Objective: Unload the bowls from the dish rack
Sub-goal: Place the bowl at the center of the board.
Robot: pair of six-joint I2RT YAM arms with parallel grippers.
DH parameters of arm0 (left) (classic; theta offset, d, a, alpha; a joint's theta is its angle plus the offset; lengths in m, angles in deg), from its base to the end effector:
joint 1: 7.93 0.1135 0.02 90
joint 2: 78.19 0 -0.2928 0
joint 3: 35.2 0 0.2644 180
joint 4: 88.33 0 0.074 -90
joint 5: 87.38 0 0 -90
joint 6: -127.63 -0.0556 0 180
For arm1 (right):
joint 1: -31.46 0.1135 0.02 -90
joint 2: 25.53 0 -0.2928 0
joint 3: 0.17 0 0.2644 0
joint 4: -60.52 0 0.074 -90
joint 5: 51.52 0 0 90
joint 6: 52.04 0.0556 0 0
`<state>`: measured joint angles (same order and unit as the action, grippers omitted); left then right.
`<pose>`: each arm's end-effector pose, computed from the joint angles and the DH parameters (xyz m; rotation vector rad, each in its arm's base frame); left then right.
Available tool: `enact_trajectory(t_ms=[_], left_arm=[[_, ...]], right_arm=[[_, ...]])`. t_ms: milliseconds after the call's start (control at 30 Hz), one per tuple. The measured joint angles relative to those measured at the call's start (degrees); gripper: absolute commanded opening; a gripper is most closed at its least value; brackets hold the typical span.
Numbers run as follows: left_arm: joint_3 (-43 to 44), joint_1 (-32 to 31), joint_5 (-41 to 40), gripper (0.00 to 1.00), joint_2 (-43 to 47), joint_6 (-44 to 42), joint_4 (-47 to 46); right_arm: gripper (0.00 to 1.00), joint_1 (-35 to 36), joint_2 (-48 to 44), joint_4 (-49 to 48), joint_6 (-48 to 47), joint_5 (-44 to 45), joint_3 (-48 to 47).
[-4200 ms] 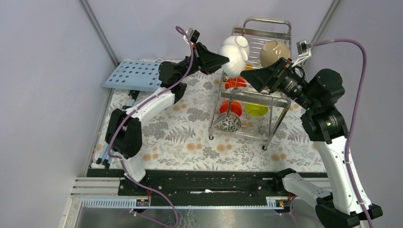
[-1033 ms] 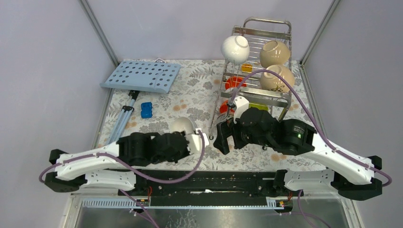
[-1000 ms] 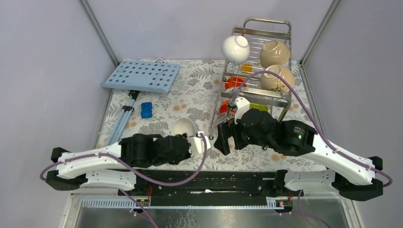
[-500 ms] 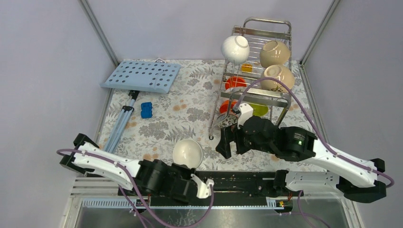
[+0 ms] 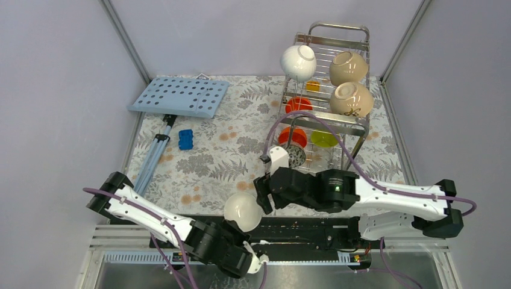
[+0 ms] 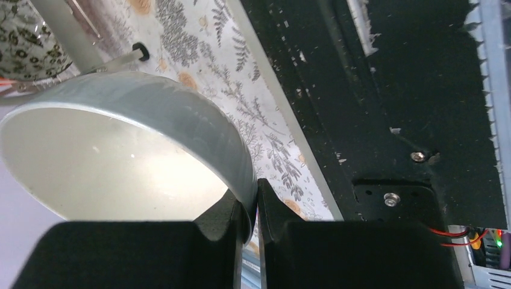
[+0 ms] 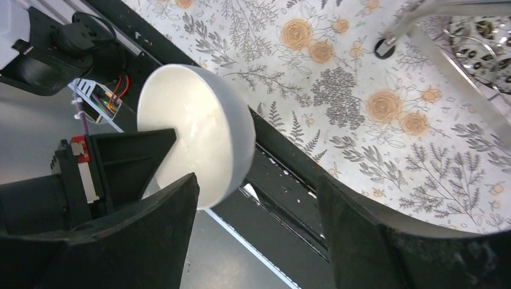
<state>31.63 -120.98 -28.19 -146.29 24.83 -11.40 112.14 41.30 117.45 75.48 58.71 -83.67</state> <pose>-0.0521 -0.1952 0.2601 2.2719 1.2441 0.2520 0.0602 0.2479 0.3770 -0.6732 2.2225 0.7085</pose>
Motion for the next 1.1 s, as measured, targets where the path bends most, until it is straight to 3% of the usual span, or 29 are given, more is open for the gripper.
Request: enact_trajectory(t_ms=[400,833,1100], left_arm=[[-1.38,-2.03,2.75,0.00,-0.74,-3.82,-4.46],[-1.38,-3.23,3.85,0.00,-0.76,-3.91,-4.92],[-1.38,-3.45,4.26,0.00,-0.94,-3.78,-4.96]], right_arm=[[0.52,2.58,9.86,-2.34,0.76,0.72,-0.17],[0.41,4.55,13.84,-1.55,0.87,0.31,-0.83],[0.21,5.68,15.08,0.85,0.46,0.72,-1.07]])
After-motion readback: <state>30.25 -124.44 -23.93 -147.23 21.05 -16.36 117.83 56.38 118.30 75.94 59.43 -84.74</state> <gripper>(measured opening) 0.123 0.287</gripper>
